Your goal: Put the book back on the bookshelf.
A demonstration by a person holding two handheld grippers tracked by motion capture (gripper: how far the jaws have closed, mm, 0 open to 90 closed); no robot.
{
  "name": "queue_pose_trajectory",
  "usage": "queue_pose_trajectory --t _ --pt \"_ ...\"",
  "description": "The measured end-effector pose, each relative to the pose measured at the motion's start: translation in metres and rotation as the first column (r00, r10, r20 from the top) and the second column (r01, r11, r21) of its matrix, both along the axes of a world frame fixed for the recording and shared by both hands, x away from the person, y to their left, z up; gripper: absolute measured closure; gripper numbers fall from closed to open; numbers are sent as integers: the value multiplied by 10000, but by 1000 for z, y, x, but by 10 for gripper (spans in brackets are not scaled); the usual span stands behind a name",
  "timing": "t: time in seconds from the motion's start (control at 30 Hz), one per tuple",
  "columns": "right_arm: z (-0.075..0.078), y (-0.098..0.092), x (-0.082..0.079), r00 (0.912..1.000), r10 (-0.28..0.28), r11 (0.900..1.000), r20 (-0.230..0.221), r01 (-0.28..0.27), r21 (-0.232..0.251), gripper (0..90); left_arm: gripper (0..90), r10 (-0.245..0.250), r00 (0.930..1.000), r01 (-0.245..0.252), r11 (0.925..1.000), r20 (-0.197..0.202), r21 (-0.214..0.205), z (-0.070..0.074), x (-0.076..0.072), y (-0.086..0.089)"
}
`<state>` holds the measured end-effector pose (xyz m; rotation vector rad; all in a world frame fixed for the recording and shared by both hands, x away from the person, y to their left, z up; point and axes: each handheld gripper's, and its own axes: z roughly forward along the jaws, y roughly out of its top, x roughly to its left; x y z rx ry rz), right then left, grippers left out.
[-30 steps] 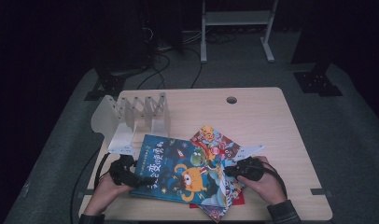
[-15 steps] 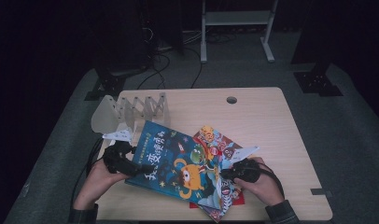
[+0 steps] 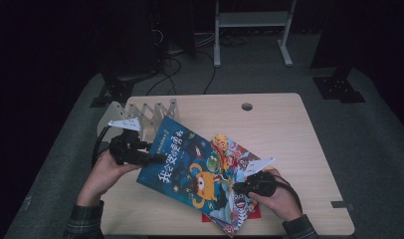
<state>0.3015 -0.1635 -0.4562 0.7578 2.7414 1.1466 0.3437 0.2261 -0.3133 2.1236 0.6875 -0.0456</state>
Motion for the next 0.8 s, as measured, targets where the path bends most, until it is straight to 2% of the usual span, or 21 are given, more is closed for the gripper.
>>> queue_pose_trajectory --t 0.07,0.23,0.3,0.43,0.6,0.8 --pt "0 1 0 10000 39 10000 -30 -39 29 822 478 -107 9999 107 9999 -48 54 4 3 -2" --pt "0 3 -2 9999 140 9999 -24 -140 39 823 535 -21 9991 29 9998 -432 179 12 11 -6" --pt "0 5 -2 9998 220 9997 -29 -220 72 824 557 -49 9975 69 9996 -698 287 18 20 -9" --pt "0 9 -2 9994 325 9994 -69 -324 121 824 589 -71 9970 101 9992 -767 394 24 29 -12" --pt "2 19 -2 9991 414 9988 105 -417 273 835 619 -98 9960 158 9976 -884 675 36 45 -22" --pt "2 30 -2 9984 548 9977 156 -554 387 841 663 -233 9949 324 9952 -979 927 50 54 -30"
